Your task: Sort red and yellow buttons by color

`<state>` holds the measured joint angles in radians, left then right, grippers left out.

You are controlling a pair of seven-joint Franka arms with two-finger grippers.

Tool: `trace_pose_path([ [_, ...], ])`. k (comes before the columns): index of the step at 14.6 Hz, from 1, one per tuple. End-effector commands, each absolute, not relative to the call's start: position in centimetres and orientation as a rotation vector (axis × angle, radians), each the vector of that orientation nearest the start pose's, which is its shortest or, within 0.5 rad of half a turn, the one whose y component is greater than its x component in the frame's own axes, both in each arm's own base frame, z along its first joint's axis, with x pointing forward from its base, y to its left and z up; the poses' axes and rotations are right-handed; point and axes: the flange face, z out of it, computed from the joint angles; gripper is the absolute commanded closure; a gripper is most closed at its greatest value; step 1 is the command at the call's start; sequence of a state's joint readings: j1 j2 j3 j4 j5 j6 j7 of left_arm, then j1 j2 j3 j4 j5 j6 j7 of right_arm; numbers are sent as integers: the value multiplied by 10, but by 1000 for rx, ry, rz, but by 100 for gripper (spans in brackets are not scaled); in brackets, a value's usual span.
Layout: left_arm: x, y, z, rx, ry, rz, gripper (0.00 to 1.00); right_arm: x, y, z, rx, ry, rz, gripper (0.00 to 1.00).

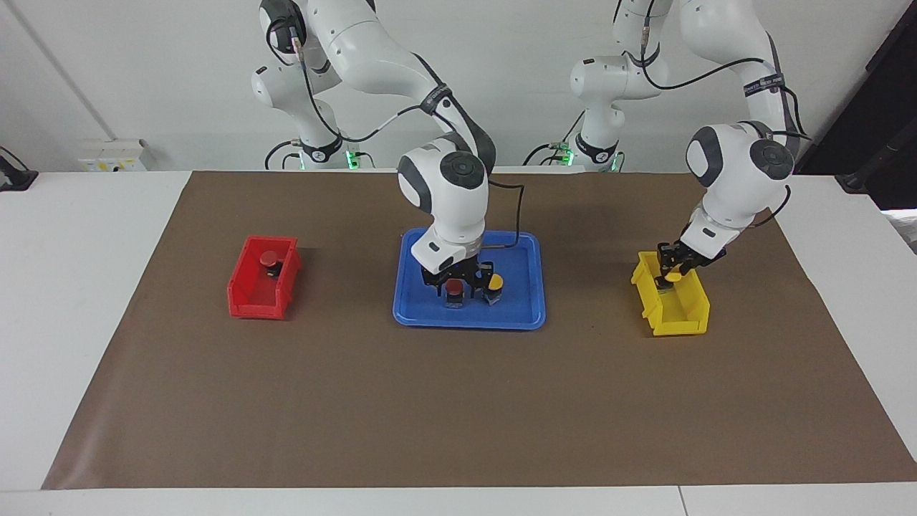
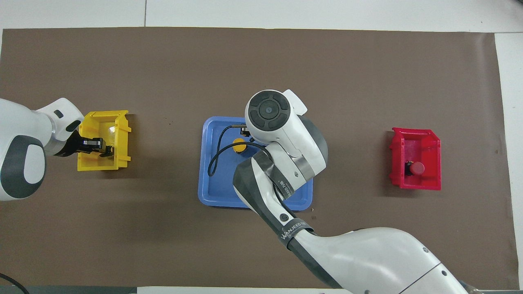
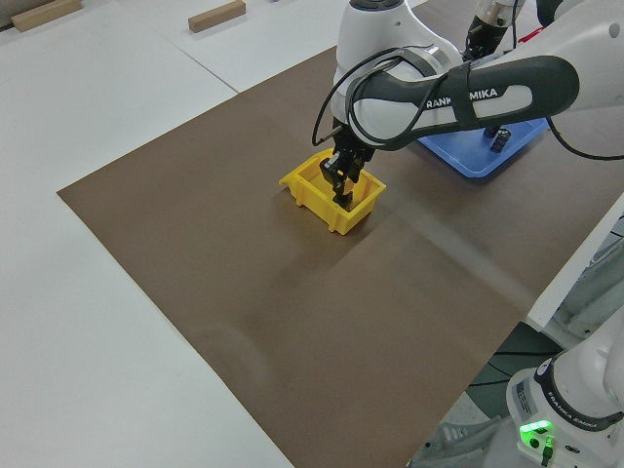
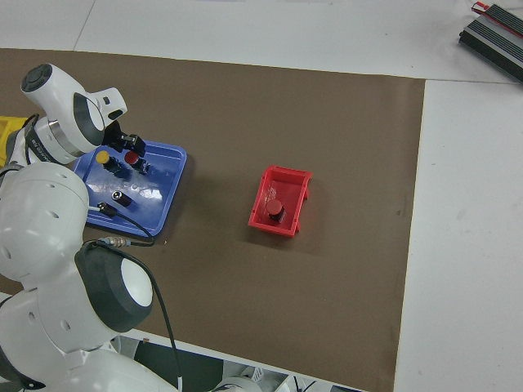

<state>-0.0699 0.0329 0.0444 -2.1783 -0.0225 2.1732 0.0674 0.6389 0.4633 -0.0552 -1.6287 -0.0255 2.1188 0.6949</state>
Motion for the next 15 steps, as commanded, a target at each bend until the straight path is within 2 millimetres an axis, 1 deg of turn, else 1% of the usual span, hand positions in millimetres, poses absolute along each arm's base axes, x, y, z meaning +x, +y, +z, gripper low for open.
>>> trace_pose_path([
  [1, 532, -11, 371, -3165, 141, 42, 42, 558, 372, 357, -3158, 137, -92, 28],
  [3, 534, -12, 374, -3165, 141, 47, 37, 554, 372, 356, -3161, 136, -83, 28],
  [5, 537, -11, 380, -3166, 137, 64, 37, 551, 371, 352, -3160, 133, -84, 30],
  [6, 538, -11, 386, -3166, 138, 69, 37, 549, 371, 349, -3158, 130, -86, 31],
  [7, 541, -11, 399, -3167, 135, 83, 37, 549, 370, 350, -3156, 133, -90, 32],
  [8, 545, -13, 416, -3168, 140, 91, 34, 549, 370, 350, -3154, 134, -90, 33],
  [9, 552, -18, 434, -3168, 138, 87, 25, 549, 370, 350, -3152, 135, -91, 37],
  [10, 554, -28, 440, -3161, 154, 90, 10, 549, 371, 351, -3150, 138, -88, 43],
  [11, 554, -49, 442, -3137, 212, 80, 0, 550, 370, 351, -3146, 143, -90, 52],
  [12, 552, -61, 441, -3127, 237, 72, 0, 551, 371, 352, -3142, 151, -94, 60],
  [13, 551, -66, 441, -3127, 214, 74, 0, 551, 372, 352, -3136, 159, -101, 70],
  [14, 548, -85, 442, -3126, 223, 69, 0, 551, 372, 352, -3136, 159, -101, 80],
  [15, 545, -106, 443, -3126, 224, 62, 0, 552, 372, 354, -3134, 159, -104, 85],
])
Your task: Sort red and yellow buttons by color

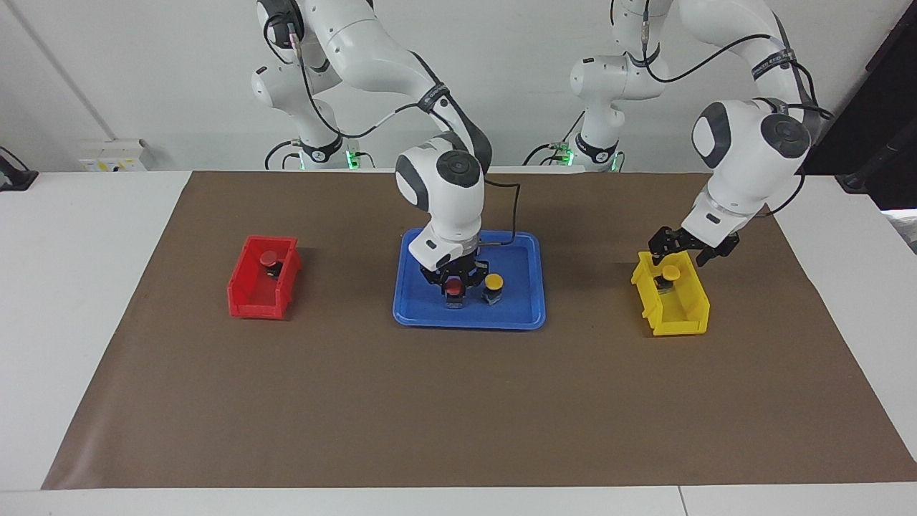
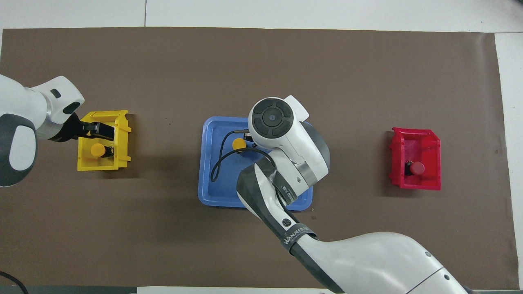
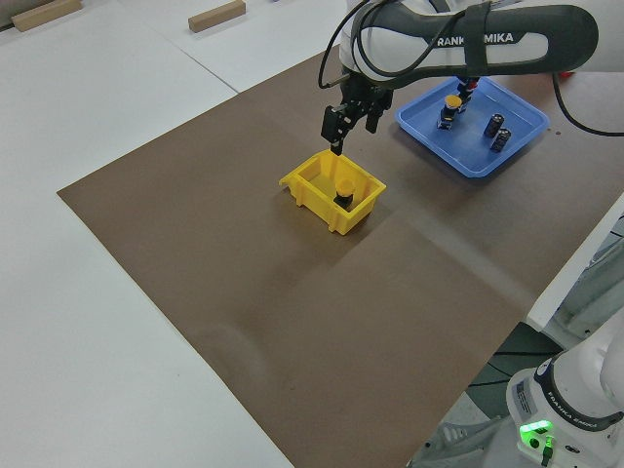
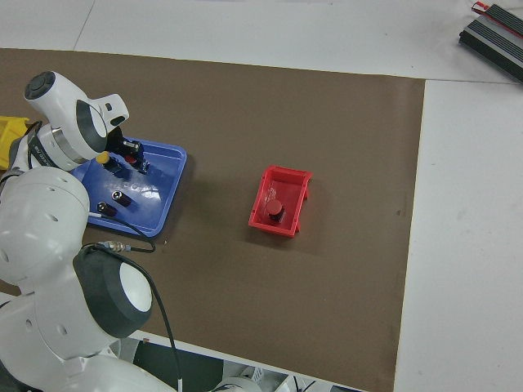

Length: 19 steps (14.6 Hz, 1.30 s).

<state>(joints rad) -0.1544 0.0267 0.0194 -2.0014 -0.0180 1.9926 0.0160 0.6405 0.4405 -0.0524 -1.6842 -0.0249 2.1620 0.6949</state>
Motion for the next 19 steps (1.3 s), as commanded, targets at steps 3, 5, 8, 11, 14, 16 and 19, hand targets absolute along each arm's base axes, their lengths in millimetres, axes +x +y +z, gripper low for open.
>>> trace_pose_path([
  [3, 535, -182, 441, -3159, 64, -41, 0, 562, 357, 385, -3110, 179, -152, 88],
  [5, 527, -234, 431, -3178, -31, -100, 0, 577, 310, 426, -3102, 212, -174, 88],
  [8, 525, -290, 426, -3214, -40, -95, 0, 584, 205, 481, -3144, 170, -88, 88],
  [11, 525, -342, 405, -3218, -120, -63, 0, 587, 99, 491, -3155, 132, -78, 88],
  [14, 512, -373, 384, -3214, -155, -52, 0, 589, 20, 479, -3159, 94, -104, 88],
  [16, 508, -383, 379, -3209, -184, -48, 0, 581, -18, 463, -3160, 57, -150, 88],
  [19, 500, -397, 372, -3204, -192, -39, 0, 563, -41, 439, -3163, 31, -137, 88],
])
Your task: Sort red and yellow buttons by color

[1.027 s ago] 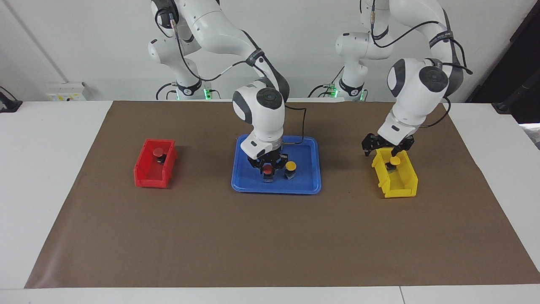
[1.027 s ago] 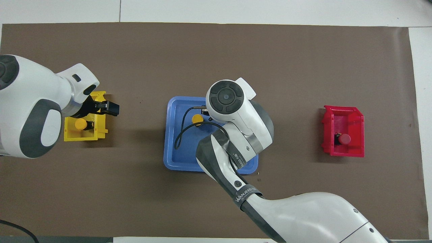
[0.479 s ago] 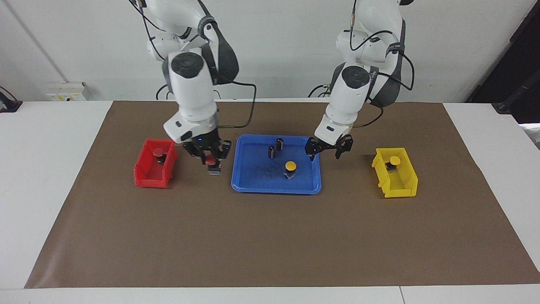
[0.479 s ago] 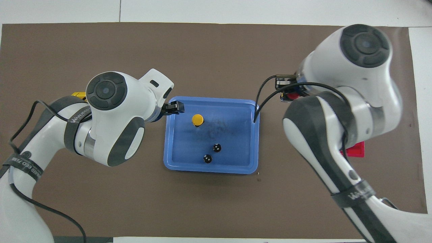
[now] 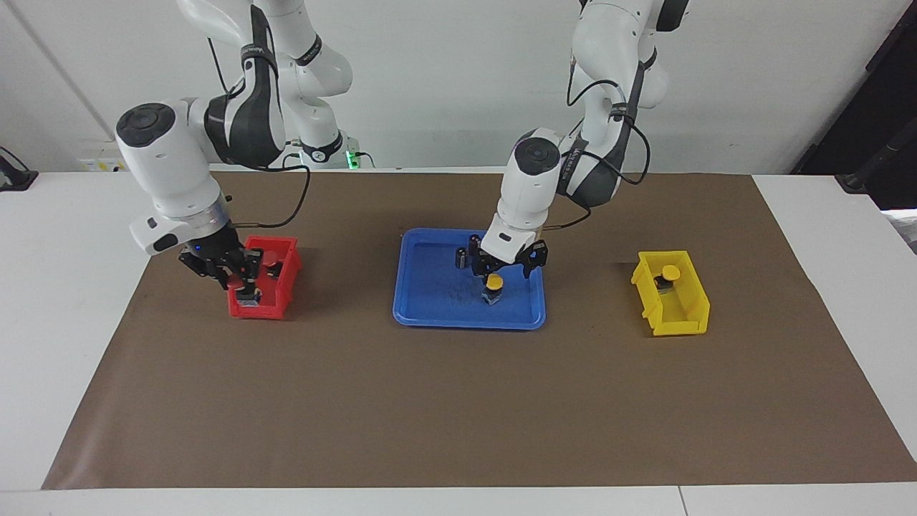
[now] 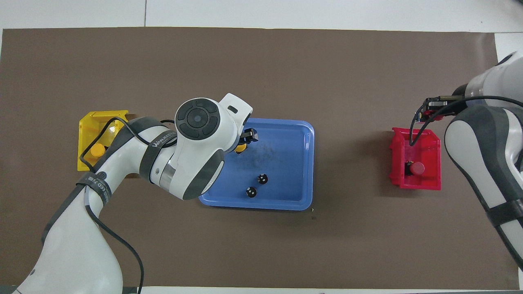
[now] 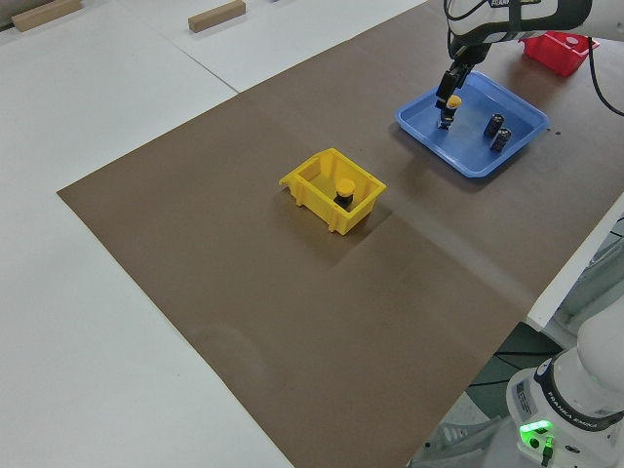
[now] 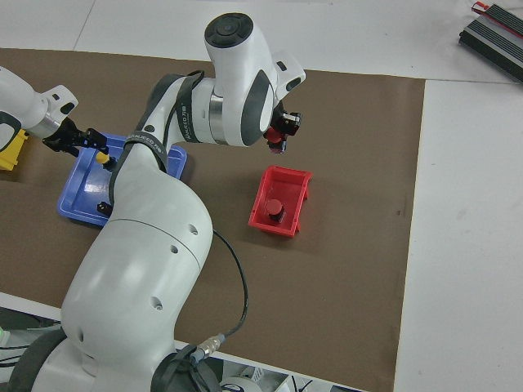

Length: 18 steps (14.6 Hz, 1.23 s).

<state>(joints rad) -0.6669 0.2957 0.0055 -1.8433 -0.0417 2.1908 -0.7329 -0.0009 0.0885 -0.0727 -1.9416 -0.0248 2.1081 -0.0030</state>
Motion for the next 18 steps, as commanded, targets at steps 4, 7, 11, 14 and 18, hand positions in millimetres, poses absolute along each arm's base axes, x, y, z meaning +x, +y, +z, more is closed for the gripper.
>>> trace_pose_path([
  [4, 500, -400, 372, -3215, -214, -53, 8, 539, -47, 419, -3159, 49, -61, 88],
  [7, 503, -402, 357, -3213, -238, -56, 8, 532, -47, 411, -3158, 46, -61, 88],
  [11, 503, -402, 355, -3215, -242, -57, 27, 534, -45, 400, -3159, 45, -73, 88],
  [14, 502, -403, 358, -3205, -339, -43, 99, 532, -46, 385, -3159, 44, -71, 88],
  [18, 507, -406, 397, -3174, -328, 20, 99, 528, -45, 373, -3159, 45, -71, 88],
])
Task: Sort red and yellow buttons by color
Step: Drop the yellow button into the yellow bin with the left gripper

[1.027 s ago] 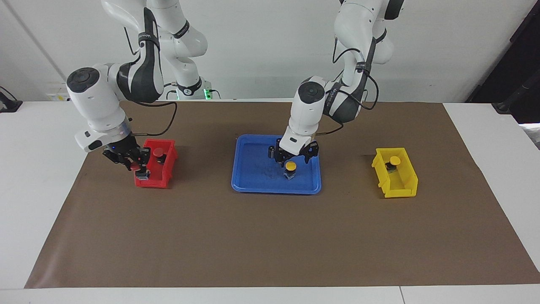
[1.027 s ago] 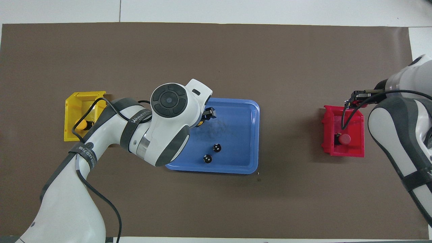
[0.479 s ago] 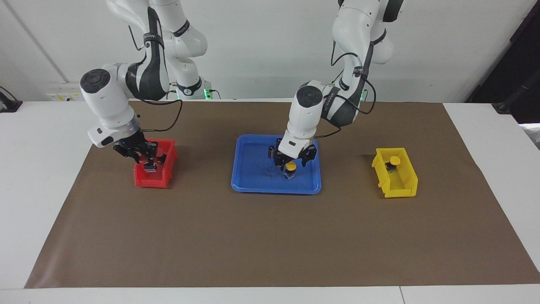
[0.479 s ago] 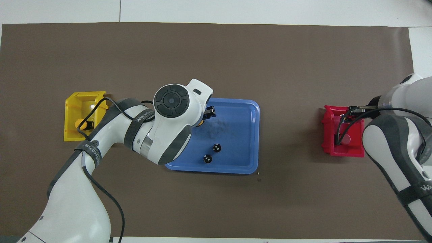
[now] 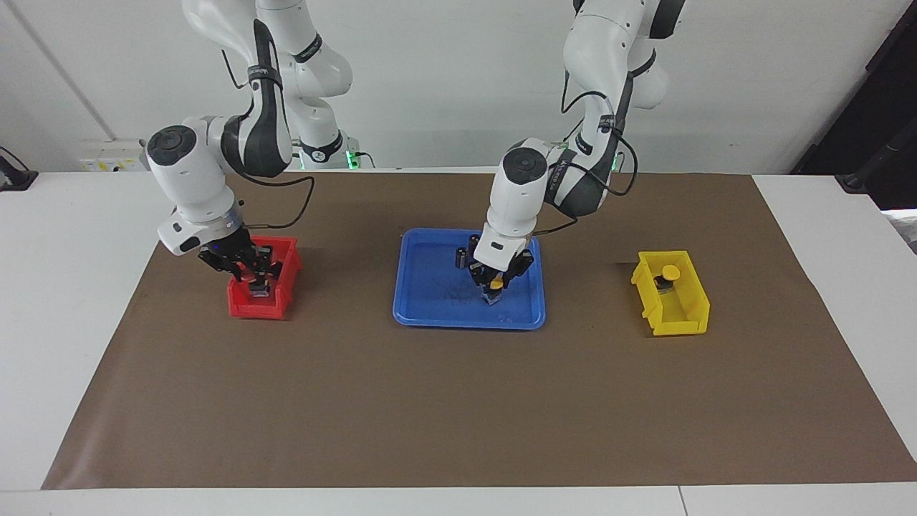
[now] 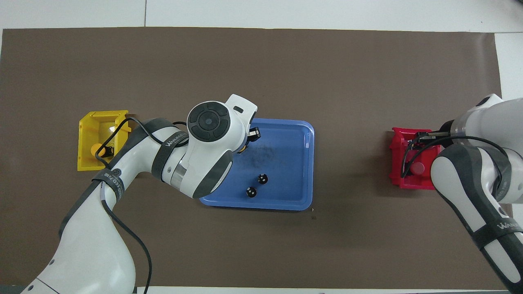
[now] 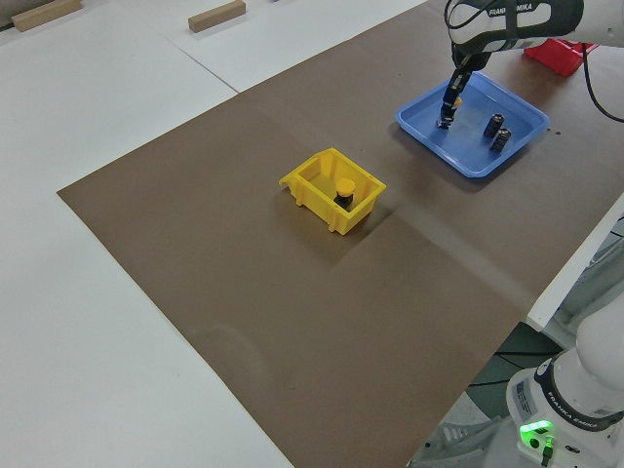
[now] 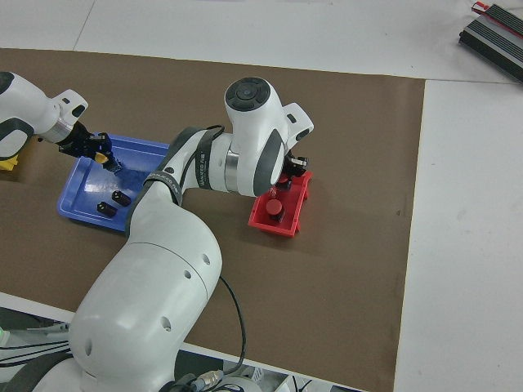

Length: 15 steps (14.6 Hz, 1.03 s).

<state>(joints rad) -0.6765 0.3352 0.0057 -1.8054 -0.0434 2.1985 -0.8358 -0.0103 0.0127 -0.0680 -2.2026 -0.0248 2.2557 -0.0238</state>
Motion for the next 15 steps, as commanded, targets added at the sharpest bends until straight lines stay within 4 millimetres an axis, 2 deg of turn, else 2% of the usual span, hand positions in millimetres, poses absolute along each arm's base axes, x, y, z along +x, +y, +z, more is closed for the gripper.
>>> trace_pose_path([
  [1, 504, -401, 417, -3163, -325, 43, 99, 529, -44, 372, -3159, 43, -97, 88],
  [2, 504, -389, 442, -3161, -330, 44, 99, 528, -44, 368, -3159, 45, -105, 88],
  [3, 512, -366, 459, -3149, -361, 42, 99, 527, -43, 366, -3159, 45, -100, 88],
  [4, 525, -329, 477, -3144, -362, 52, 99, 528, -43, 364, -3159, 44, -105, 88],
  [5, 536, -297, 485, -3139, -314, 80, 99, 528, -44, 364, -3159, 44, -107, 87],
  [8, 574, -201, 497, -3153, -234, 68, 99, 526, -44, 359, -3159, 42, -103, 66],
  [9, 586, -169, 502, -3161, -202, 47, 99, 526, -45, 359, -3159, 42, -102, 64],
  [11, 605, -119, 511, -3168, -136, 3, 99, 526, -44, 360, -3159, 39, -105, 63],
  [13, 610, -93, 510, -3121, -19, -32, 99, 526, -44, 360, -3159, 39, -105, 61],
  [15, 614, -71, 505, -3108, 53, -46, 99, 526, -45, 360, -3161, 33, -102, 51],
])
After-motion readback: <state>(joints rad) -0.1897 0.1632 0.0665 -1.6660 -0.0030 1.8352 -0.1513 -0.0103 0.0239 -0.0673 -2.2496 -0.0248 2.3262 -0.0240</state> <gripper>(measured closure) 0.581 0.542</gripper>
